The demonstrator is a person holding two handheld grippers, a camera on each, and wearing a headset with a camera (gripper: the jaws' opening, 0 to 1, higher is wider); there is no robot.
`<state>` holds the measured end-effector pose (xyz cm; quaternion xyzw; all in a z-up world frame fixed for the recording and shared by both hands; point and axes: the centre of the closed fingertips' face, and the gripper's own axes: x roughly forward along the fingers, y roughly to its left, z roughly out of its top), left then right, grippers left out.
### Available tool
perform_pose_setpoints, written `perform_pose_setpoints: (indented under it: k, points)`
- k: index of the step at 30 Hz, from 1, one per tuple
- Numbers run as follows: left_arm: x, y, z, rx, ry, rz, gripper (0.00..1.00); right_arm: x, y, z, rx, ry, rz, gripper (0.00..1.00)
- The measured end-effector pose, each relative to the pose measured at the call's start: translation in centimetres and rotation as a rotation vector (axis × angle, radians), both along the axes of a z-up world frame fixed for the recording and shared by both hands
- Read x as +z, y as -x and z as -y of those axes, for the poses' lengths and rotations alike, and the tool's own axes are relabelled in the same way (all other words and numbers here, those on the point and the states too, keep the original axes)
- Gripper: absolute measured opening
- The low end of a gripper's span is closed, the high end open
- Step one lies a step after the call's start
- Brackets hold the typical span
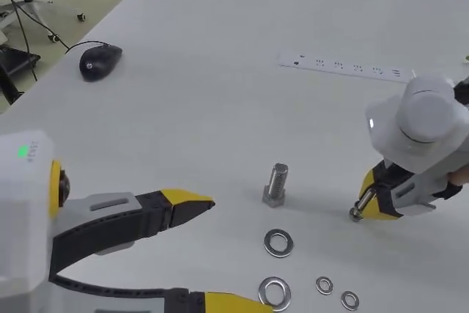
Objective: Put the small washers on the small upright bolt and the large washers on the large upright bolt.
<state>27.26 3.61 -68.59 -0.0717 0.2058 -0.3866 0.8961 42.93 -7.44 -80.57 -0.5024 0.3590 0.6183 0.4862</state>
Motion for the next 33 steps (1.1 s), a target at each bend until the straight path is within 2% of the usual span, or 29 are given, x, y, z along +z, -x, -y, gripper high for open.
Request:
perform_pose_setpoints:
  k: [10, 20, 26, 33]
  points:
    - [-0.2, 0.0, -0.2, 0.007, -0.001, -0.006, 0.64, -1.0, -0.2, 0.3, -0.003, -0.006, -0.007, 0.15]
    - [-0.1, 0.0, -0.1, 0.004, -0.007, -0.002, 0.64, -0.2, -0.1, 1.1, -0.029, -0.013, 0.003, 0.16]
    - [0.3, 0.3, 0.0, 0.001, -0.012, 0.007, 0.64, 0.4, 1.0, 1.8, -0.052, -0.018, -0.004, 0.15]
    - [0.6, 0.8, 0.3, -0.011, -0.018, 0.018, 0.64, 0.7, 3.8, 1.6, -0.047, -0.028, -0.030, 0.15]
